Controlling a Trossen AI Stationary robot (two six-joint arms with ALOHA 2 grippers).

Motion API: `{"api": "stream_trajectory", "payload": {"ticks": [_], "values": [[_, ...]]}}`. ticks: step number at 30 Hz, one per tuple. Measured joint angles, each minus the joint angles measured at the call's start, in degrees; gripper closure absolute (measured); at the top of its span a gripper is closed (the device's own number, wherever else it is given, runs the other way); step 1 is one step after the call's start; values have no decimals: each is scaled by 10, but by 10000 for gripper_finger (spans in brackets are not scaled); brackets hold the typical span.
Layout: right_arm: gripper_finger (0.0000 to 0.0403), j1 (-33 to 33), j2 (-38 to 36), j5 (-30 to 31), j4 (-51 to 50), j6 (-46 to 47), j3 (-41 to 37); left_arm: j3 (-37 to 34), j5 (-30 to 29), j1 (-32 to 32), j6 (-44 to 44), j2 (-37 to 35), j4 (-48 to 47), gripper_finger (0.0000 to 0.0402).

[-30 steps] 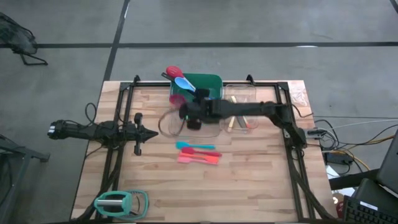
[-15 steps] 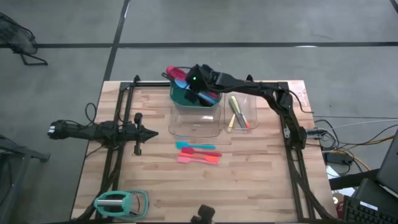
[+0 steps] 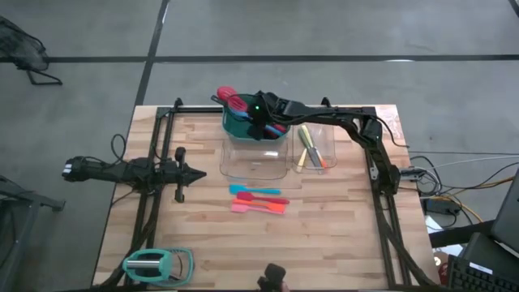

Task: Pick & Place Kitchen Items
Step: Put the red slotted spoon into the green bin, then put the pink spatula into the left transparent bin

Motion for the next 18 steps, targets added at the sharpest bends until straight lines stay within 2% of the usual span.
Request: {"api": "stream_trajectory", "payload": {"ticks": [10,18], "values": [[247,5,-7,-2,-5,-33,4,0,0,0,0,0,0,392],[216,18,-42,-8,-58,-48,13,0,0,0,0,0,0,392]]}}
